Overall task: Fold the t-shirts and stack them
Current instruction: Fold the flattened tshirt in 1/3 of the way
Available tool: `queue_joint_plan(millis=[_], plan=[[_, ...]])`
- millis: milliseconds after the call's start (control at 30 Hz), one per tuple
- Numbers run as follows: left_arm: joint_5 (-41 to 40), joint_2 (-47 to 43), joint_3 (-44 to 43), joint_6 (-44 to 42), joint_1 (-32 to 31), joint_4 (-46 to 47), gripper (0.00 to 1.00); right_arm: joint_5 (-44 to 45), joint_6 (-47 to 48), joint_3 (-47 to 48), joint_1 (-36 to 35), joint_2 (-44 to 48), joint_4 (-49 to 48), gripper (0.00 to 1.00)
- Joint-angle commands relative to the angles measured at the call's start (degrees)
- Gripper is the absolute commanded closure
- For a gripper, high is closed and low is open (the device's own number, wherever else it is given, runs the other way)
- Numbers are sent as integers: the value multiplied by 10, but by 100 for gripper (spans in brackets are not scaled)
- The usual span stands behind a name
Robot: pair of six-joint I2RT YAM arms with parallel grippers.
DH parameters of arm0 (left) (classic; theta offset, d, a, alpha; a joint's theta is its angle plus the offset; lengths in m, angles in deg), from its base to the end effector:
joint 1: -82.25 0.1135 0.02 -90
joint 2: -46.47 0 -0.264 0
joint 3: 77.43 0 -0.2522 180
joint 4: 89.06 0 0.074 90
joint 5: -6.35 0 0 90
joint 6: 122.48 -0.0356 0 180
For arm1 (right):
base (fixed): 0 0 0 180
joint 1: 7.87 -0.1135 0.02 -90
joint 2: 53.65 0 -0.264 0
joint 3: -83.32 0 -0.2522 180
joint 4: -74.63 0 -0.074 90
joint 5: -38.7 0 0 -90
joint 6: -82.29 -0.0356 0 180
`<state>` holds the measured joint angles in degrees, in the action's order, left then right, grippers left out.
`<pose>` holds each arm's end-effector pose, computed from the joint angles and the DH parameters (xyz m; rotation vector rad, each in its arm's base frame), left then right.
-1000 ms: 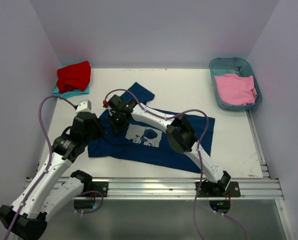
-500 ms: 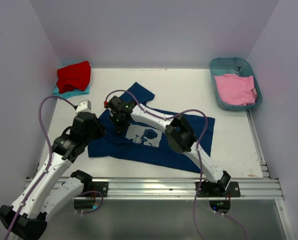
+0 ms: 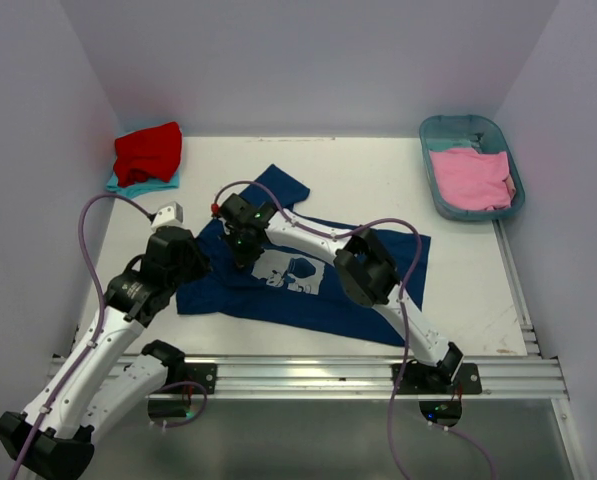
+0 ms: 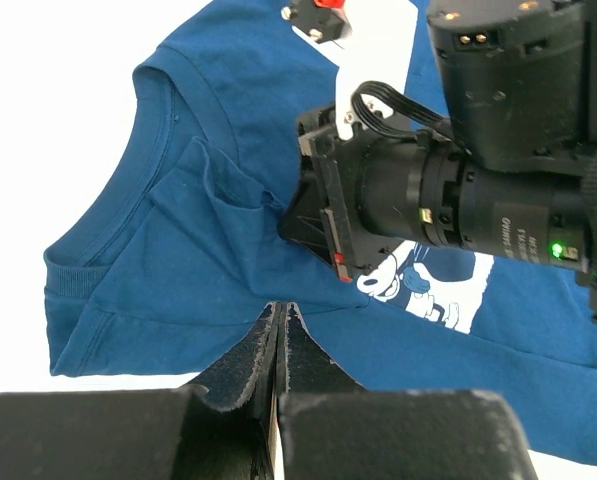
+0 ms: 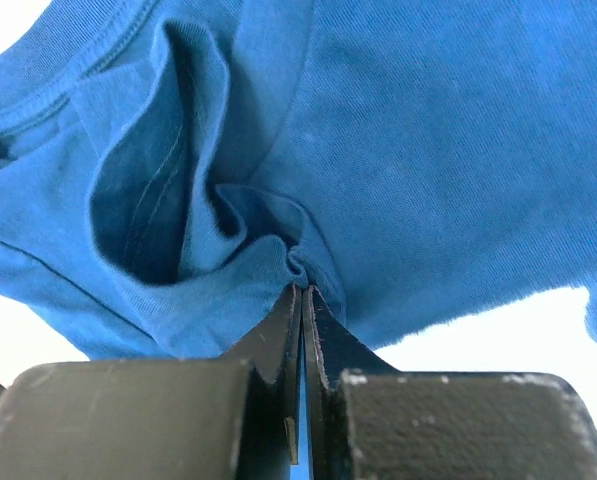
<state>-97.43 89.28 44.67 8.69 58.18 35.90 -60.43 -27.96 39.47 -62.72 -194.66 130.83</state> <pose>0.1432 -0.0547 0.2888 -0.4626 2.2187 -0.3391 0.3001 0.4360 0.1627 -0.8789 2.6298 0.6115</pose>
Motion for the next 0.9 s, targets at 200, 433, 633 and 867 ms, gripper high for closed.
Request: queue_joint_plan(millis=[200,433,633,867], plan=[[-12,0,-6,-3,-1,6,100,31,19,-13,-3,90,-11,100],[-17,0,-5,-6,-1,2,100,70,17,-3,-3,88,4,100],[-18,1,-5,-7,-1,1,100,147,-3,4,-3,88,30,100],[-16,6,-4,-8,-1,2,100,228,-28,-26,-3,113,35,100]])
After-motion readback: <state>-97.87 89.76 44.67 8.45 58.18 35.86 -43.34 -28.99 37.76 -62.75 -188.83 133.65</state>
